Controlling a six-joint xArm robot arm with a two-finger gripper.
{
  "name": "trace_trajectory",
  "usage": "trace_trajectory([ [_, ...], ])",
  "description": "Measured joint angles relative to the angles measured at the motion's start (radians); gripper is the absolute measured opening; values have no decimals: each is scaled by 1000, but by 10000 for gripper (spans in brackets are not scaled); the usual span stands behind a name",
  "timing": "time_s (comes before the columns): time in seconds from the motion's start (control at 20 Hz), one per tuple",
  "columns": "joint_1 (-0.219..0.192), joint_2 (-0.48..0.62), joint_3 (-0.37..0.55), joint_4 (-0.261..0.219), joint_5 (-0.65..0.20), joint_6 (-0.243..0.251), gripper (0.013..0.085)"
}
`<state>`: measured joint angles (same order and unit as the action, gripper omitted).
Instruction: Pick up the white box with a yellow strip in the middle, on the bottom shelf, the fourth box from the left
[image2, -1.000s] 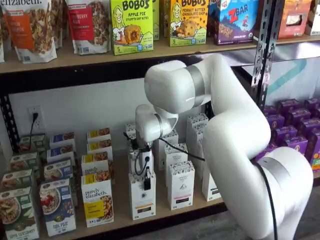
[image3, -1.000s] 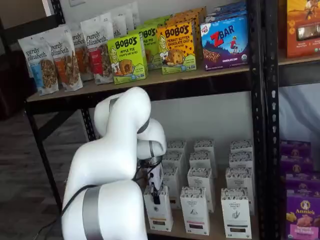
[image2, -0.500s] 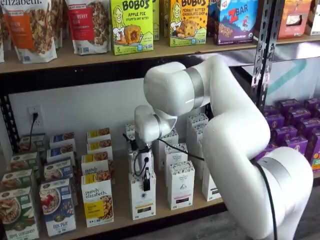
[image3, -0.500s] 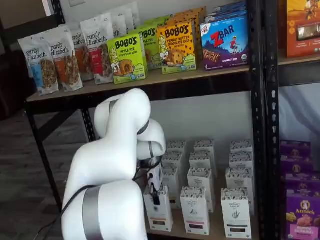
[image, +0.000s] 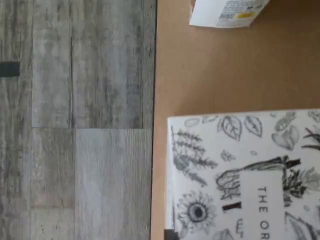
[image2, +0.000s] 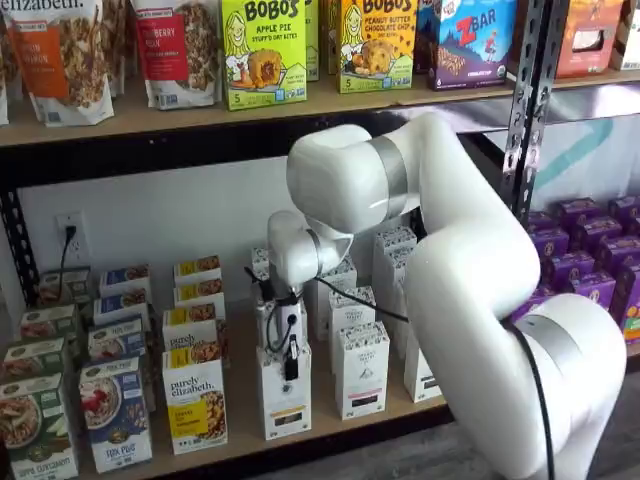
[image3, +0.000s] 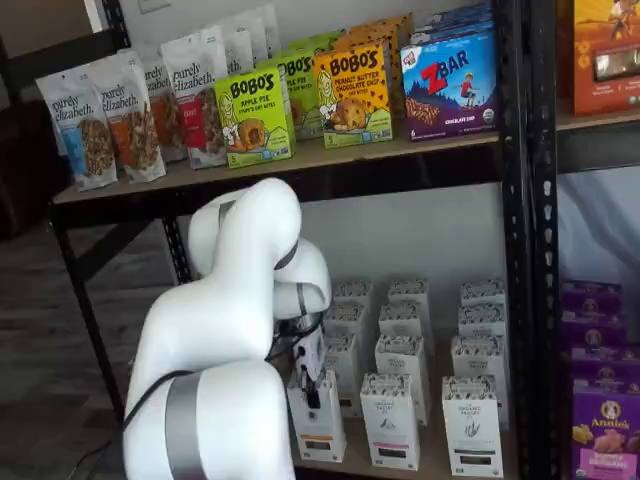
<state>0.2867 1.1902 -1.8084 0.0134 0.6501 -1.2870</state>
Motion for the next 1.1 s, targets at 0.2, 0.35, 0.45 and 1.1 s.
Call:
trace_trajectory([
  [0.2, 6, -11, 11, -10, 11, 14, 490],
  [0.35, 9, -30, 39, -13, 5, 19, 490],
  [0.45, 10, -47, 64, -13, -2, 21, 490],
  [1.1, 20, -181, 272, -17, -92, 32, 490],
])
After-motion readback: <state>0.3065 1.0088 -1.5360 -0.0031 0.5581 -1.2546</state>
